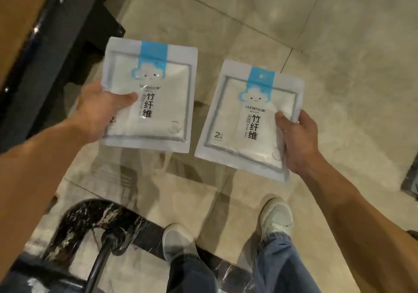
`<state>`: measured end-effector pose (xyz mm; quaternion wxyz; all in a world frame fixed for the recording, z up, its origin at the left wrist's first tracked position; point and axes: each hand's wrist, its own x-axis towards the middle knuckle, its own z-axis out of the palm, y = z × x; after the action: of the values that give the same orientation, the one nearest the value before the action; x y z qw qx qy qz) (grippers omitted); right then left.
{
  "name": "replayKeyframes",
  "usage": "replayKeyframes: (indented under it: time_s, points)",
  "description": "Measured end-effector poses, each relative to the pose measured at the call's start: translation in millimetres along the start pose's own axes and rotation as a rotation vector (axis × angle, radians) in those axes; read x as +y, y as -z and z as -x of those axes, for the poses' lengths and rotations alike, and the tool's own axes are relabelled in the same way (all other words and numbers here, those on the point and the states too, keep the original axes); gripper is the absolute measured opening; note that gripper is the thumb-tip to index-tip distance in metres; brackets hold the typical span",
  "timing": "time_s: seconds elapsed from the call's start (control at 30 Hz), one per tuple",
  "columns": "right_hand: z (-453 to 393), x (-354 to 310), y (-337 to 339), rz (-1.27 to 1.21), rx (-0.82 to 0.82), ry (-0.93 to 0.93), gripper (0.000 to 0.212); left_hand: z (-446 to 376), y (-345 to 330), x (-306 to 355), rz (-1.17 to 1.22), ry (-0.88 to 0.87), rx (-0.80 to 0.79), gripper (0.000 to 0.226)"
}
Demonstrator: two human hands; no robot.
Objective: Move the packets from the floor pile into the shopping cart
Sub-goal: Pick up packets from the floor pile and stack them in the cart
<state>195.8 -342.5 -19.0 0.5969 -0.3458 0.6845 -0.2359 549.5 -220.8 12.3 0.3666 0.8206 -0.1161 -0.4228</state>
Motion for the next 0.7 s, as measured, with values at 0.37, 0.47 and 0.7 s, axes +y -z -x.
replayKeyframes:
  time_s: [0.37, 0.47, 0.7]
  points:
    - [140, -320, 69, 0.004, -0.061, 0.116, 0.011, 172, 31, 271, 0.265, -0.151, -0.032, 0.029]
    - [209, -407, 80, 0.002, -0.091, 0.166, 0.01, 241, 77, 342, 0.335, -0.188, -0.002, 0.029]
    - [398, -561, 69, 0.072, -0.303, 0.286, 0.009, 410, 234, 449, 0.477, -0.244, 0.167, 0.042]
